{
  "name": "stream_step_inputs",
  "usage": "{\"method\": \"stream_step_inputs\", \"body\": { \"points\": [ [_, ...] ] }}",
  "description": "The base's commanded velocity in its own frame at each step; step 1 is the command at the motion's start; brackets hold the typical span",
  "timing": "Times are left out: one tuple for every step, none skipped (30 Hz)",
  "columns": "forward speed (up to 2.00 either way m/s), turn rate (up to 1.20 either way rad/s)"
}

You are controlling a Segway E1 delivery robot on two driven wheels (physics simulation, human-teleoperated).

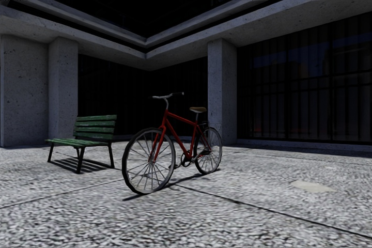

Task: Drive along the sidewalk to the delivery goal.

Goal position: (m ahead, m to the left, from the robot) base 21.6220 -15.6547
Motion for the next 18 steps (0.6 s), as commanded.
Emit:
{"method": "stream_step_inputs", "body": {
  "points": [
    [2.0,-0.51],
    [2.0,-0.55],
    [2.0,-0.6],
    [2.0,-0.62],
    [2.0,-0.63],
    [2.0,-0.63],
    [2.0,-0.67],
    [2.0,-0.71],
    [1.98,-0.72],
    [1.98,-0.72],
    [1.85,-0.72],
    [1.79,-0.72],
    [1.78,-0.72],
    [1.74,-0.72],
    [1.67,-0.72],
    [1.67,-0.72],
    [1.64,-0.72],
    [1.63,-0.72]
  ]
}}
